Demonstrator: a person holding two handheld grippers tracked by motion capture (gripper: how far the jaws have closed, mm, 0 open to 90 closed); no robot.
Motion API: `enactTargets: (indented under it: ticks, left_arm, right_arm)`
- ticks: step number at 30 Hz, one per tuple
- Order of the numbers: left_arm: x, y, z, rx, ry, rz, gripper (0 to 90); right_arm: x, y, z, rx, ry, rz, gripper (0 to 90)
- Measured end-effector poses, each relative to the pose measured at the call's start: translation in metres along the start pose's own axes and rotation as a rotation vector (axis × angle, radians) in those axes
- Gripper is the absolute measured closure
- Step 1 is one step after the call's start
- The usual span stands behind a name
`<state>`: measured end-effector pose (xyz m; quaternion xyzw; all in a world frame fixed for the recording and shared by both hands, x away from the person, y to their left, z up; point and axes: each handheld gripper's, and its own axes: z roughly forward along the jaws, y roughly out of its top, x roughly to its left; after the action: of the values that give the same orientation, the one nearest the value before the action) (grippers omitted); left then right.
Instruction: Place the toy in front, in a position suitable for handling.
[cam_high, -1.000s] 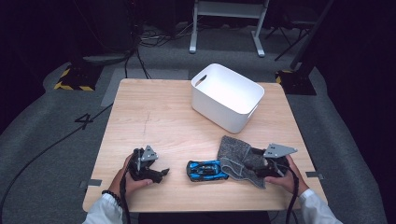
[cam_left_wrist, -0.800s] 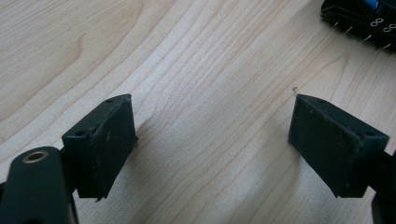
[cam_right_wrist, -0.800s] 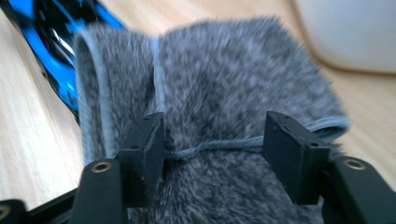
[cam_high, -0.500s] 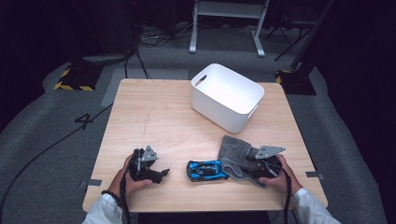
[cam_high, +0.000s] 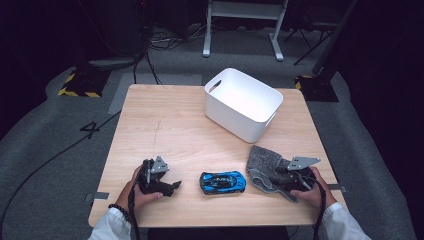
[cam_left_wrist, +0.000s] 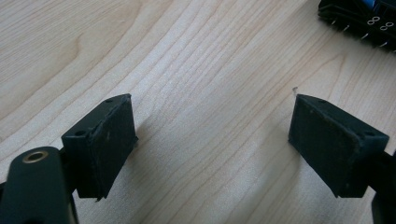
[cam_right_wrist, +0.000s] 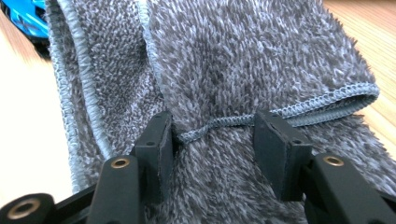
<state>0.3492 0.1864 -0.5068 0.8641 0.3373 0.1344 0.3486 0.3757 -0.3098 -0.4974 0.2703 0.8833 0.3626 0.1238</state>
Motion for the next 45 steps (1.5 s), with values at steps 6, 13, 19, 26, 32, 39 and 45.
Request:
enactTargets:
  ticks: [6, 13, 19, 26, 32, 39, 45]
  left_arm:
    - [-0.001, 0.0, 0.0, -0.001, 0.003, -0.008, 15.2]
    - [-0.011, 0.002, 0.002, 0.0, -0.039, 0.039, 15.2]
    - [-0.024, 0.007, 0.007, 0.002, -0.085, 0.086, 15.2]
    - [-0.045, 0.022, 0.022, 0.004, -0.144, 0.145, 14.8]
    - [-0.06, 0.035, 0.034, 0.005, -0.187, 0.182, 13.7]
    - [-0.068, 0.052, 0.051, 0.032, -0.237, 0.247, 5.1]
    - [-0.074, 0.066, 0.064, 0.036, -0.259, 0.274, 3.1]
  right_arm:
    - [-0.005, -0.008, -0.007, -0.005, 0.004, -0.004, 49.1]
    - [-0.008, -0.013, -0.014, 0.003, 0.016, -0.011, 49.1]
    - [-0.01, -0.015, -0.017, 0.015, 0.011, -0.012, 49.1]
    - [-0.01, -0.018, -0.02, 0.019, 0.02, -0.016, 49.9]
    - [-0.008, -0.021, -0.026, 0.039, 0.037, -0.029, 50.2]
    - [-0.007, -0.026, -0.03, 0.032, 0.052, -0.031, 49.8]
    - [-0.008, -0.026, -0.03, 0.026, 0.062, -0.025, 49.6]
